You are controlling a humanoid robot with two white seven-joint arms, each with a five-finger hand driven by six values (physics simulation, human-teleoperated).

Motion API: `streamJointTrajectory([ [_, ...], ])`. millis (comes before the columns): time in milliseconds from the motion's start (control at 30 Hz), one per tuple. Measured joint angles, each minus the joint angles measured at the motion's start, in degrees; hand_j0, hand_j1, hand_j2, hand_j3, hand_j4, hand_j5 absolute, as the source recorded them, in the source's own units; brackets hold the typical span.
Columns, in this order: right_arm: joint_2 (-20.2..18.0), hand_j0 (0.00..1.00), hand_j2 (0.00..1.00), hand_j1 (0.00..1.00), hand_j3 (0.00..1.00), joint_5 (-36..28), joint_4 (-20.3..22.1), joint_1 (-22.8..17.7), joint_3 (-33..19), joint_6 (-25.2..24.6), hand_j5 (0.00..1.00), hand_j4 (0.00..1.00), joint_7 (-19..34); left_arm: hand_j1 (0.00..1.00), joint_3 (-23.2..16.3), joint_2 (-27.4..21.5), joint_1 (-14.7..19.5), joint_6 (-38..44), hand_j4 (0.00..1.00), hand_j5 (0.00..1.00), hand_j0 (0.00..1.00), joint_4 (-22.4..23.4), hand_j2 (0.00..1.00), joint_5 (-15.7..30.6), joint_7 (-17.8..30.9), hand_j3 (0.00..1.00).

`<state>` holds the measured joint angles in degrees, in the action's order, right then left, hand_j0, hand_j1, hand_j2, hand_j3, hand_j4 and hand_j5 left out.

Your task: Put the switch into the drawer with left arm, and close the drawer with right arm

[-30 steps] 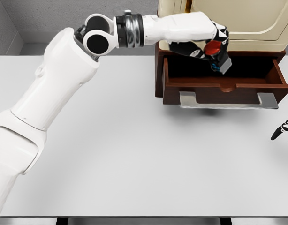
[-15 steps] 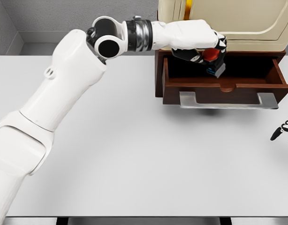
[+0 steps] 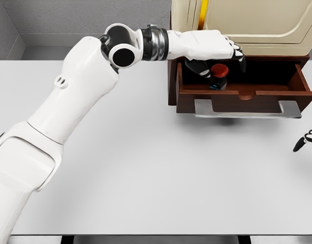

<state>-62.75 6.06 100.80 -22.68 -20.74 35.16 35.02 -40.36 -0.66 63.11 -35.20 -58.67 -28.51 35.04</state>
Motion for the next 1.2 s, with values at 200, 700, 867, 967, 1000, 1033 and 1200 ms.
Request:
streamJointTrajectory([
  [200,-0.1,0.59,0.59,0.59,0.59,0.0,0.0,0.2,0.5,0.0,0.59,0.59,0.0,1.0,0.3,0.3,0.1,0.0,1.0,1.0,1.0,0.3,1.0,0.0,0.0,1.0],
  [700,-0.4,0.6,0.6,0.6,0.6,0.0,0.0,0.6,1.3,0.0,0.6,0.6,0.0,1.0,-1.6,0.7,0.9,0.0,1.0,1.0,1.0,-0.2,1.0,0.1,0.0,1.0],
  [867,-0.4,0.6,0.6,0.6,0.6,0.0,0.0,0.9,1.4,0.0,0.6,0.6,0.0,1.0,-1.7,0.7,1.3,0.0,1.0,1.0,1.0,-6.2,1.0,2.7,0.0,1.0],
  [967,-0.4,0.59,0.59,0.59,0.59,-0.1,0.0,1.3,1.4,0.0,0.59,0.59,0.0,1.0,-1.9,0.7,1.1,0.0,1.0,1.0,1.0,-10.2,1.0,6.0,0.0,1.0],
  [1000,-0.4,0.58,0.58,0.58,0.58,-0.1,0.0,1.7,1.5,0.0,0.58,0.58,0.0,1.0,-2.0,0.7,0.9,0.0,1.0,1.0,1.0,-11.4,1.0,6.9,0.0,1.0],
  [1033,-0.4,0.57,0.57,0.57,0.57,-0.2,0.0,2.8,1.8,0.0,0.57,0.57,0.0,1.0,-2.0,0.7,0.8,0.0,1.0,1.0,1.0,-12.7,1.0,7.7,0.0,1.0],
  [1200,-0.5,0.56,0.56,0.56,0.56,-0.2,0.0,5.1,4.4,0.0,0.56,0.56,0.0,1.0,-2.2,-3.9,0.7,0.0,1.0,1.0,1.0,-22.1,1.0,15.0,0.0,1.0],
])
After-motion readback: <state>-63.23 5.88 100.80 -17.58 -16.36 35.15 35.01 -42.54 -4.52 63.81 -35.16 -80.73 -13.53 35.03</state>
